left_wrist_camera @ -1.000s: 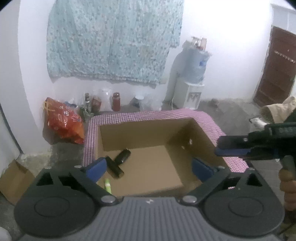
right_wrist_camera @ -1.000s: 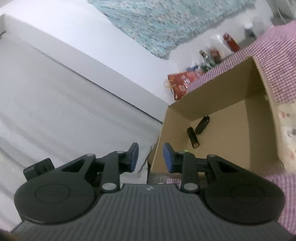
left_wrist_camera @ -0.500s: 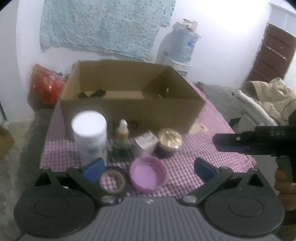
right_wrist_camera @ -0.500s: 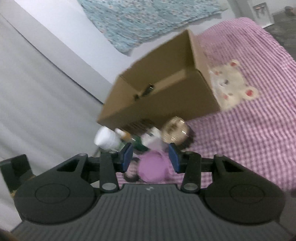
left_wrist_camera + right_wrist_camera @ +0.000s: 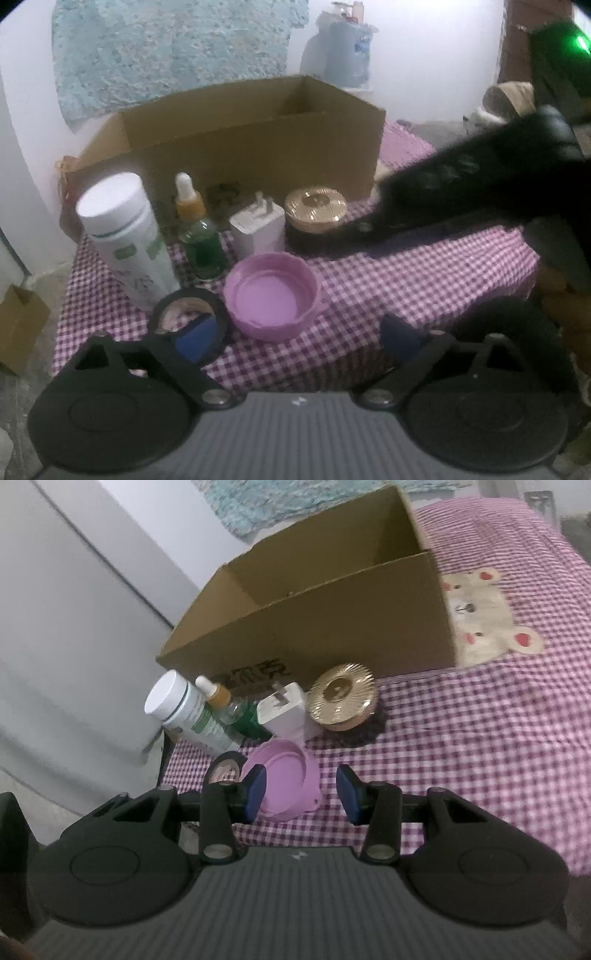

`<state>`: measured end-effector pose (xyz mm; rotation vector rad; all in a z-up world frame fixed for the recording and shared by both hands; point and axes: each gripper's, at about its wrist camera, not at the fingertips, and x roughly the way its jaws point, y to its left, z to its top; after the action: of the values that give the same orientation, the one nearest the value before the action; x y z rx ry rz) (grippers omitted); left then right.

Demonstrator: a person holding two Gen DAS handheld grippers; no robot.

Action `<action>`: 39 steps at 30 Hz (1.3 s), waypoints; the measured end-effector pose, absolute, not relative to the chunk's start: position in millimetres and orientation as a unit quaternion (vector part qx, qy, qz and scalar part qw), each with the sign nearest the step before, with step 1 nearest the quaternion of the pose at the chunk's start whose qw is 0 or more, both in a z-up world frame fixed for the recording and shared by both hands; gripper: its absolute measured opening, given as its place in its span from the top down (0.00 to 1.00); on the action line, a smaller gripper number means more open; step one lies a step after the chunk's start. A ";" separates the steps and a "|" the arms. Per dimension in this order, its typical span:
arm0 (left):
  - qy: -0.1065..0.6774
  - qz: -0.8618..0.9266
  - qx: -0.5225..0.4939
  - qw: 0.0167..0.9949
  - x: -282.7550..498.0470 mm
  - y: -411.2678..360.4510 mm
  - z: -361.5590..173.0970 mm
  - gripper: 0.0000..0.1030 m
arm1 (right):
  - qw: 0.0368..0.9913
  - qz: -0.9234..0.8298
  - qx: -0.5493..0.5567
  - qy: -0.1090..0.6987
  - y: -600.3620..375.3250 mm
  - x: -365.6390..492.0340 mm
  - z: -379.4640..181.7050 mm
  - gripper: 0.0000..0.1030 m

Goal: Organize rigid objects
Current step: 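Move the open right gripper back toward the remaining table items, then lower the right gripper onto the pink plastic lid rim and close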

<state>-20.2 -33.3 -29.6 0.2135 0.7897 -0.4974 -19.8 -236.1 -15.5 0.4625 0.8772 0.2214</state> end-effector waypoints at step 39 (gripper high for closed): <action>0.406 -0.273 0.102 0.866 -5.5 -64.0 -43.6 0.21 | 0.860 0.077 0.195 0.466 -262.9 -10.0 -37.7 0.86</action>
<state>-5.5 -64.0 -43.6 0.2135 0.8499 -0.5719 -10.0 -262.9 -37.7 0.4096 0.9779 0.1620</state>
